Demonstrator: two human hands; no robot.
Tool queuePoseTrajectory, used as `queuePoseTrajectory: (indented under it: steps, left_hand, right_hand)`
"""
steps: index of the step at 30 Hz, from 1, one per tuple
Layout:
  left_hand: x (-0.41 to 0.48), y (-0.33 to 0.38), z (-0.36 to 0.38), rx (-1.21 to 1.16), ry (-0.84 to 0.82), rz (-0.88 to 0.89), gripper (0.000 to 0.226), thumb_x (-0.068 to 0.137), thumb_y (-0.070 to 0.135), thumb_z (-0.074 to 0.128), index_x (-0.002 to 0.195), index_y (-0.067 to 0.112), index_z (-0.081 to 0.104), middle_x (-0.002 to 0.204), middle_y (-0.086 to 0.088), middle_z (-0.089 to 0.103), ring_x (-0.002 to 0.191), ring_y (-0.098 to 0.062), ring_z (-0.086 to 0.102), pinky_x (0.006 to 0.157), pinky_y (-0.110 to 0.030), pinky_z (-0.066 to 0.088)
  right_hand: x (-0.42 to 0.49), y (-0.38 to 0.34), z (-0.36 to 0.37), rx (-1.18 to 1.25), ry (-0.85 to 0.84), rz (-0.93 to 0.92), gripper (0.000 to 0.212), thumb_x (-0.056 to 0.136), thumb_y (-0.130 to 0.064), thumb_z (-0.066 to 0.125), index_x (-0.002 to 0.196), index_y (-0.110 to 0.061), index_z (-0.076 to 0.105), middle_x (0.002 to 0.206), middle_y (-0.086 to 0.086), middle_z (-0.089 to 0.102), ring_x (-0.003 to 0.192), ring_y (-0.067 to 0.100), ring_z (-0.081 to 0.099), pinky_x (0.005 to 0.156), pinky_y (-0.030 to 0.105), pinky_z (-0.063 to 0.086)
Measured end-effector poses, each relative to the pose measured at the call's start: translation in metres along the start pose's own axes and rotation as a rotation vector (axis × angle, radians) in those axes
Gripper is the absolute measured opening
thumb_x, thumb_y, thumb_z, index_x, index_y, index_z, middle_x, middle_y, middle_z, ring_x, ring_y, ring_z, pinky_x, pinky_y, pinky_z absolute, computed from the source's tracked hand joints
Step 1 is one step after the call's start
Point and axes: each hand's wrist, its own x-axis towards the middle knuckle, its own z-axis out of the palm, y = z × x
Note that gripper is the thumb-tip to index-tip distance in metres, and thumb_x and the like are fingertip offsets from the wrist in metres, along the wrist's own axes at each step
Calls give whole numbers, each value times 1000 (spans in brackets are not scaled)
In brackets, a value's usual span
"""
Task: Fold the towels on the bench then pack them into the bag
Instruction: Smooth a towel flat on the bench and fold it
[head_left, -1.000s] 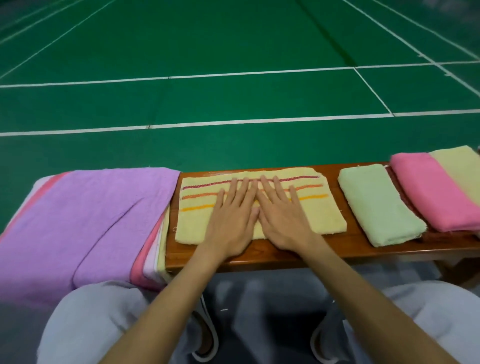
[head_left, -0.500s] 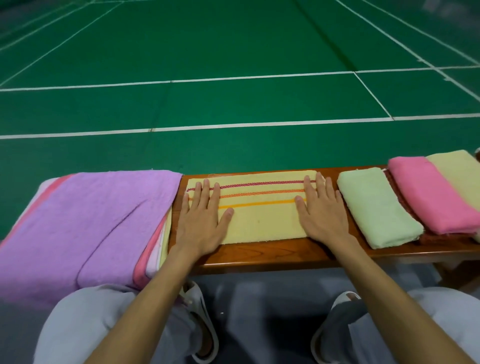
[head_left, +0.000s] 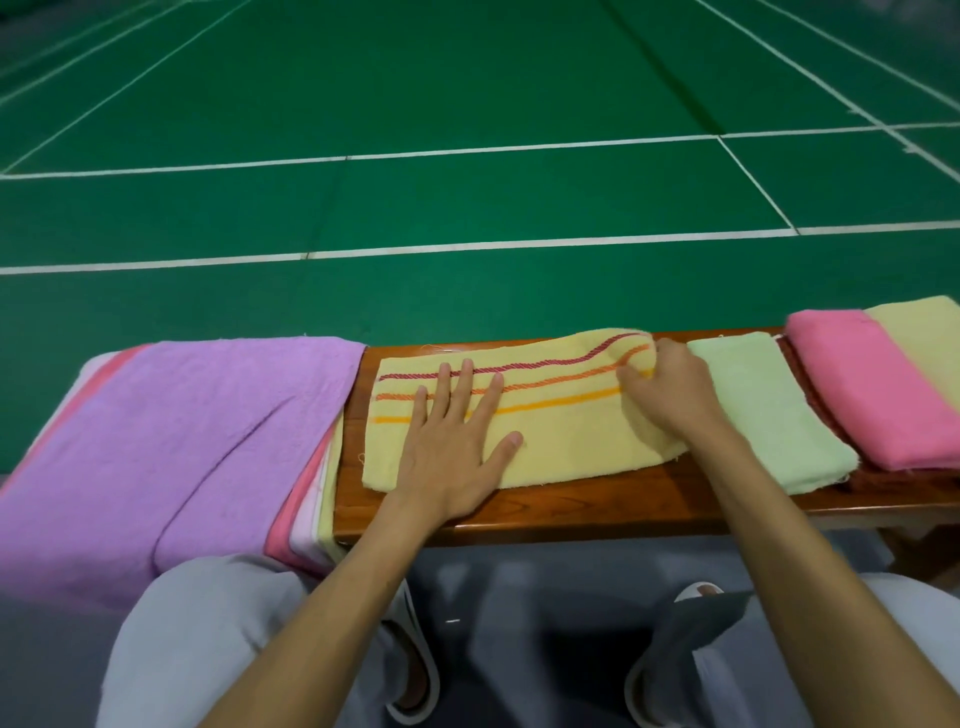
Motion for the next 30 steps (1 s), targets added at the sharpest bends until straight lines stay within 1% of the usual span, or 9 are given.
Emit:
queuePoseTrajectory:
  steps: [3,7,9,12,14,16,18,21,30]
  left_hand:
    - [-3,14,1,-20,-12,18,74,100,74,9,161,39,-13,169,-1,-22,154,-26,-28,126,-50,-12]
    - [-7,35,-6,-242,-34,15,73,101,72,14,163,38,-6,170,4,-17,154,-17,-26,127,-46,-12]
    - [-4,46,-19,-654,4,-44,72,103,69,24,164,35,11,172,8,3,158,-9,-8,129,-42,0]
    - [6,54,-52,-1503,-18,-293,83,90,77,45,157,28,38,159,4,44,141,-16,47,120,-40,35]
    - [11,44,-65,-2009,-161,-401,87,87,74,51,155,20,42,154,-9,51,127,-27,58,109,-46,44]
    - [9,29,-73,-2209,-247,-451,80,93,63,54,153,10,46,144,-17,57,124,-35,58,108,-49,44]
    - [6,17,-69,-2150,-259,-541,56,98,36,59,145,6,54,126,-17,69,115,-36,67,103,-50,49]
    - [1,4,-63,-2003,-255,-649,48,96,2,56,142,16,57,126,-18,70,113,-39,69,90,-54,58]
    - [-4,-27,-82,-1826,-158,-784,37,100,1,53,133,17,59,124,-18,71,111,-38,68,88,-52,57]
  right_hand:
    - [4,4,-28,205,-76,-6,30,98,-17,65,124,-15,50,122,7,60,110,26,59,84,38,48]
    - [7,10,-53,297,-29,-78,70,93,-12,68,150,-35,33,134,6,55,120,28,57,106,54,48]
    - [4,-2,-57,304,15,-158,79,92,-11,65,153,-41,25,140,6,54,124,31,57,110,55,44]
    - [-21,-47,-40,271,-25,-331,87,89,-2,61,160,-34,21,133,-9,49,115,18,56,105,27,40]
    - [-48,-80,-16,332,-218,-457,97,86,-3,65,161,-38,14,137,-11,52,111,16,63,90,24,48]
    - [-69,-95,12,399,-422,-543,104,85,-8,68,159,-48,7,154,-1,48,96,15,72,74,25,57]
    - [-76,-97,25,431,-454,-526,105,87,-4,67,156,-56,7,159,1,42,67,22,72,69,36,63]
    - [-70,-86,25,505,-290,-457,94,90,3,60,158,-46,19,149,-2,54,58,31,69,65,49,63]
    - [-62,-50,45,164,-15,-411,65,87,-11,66,145,-24,40,132,-4,66,81,6,62,83,44,60]
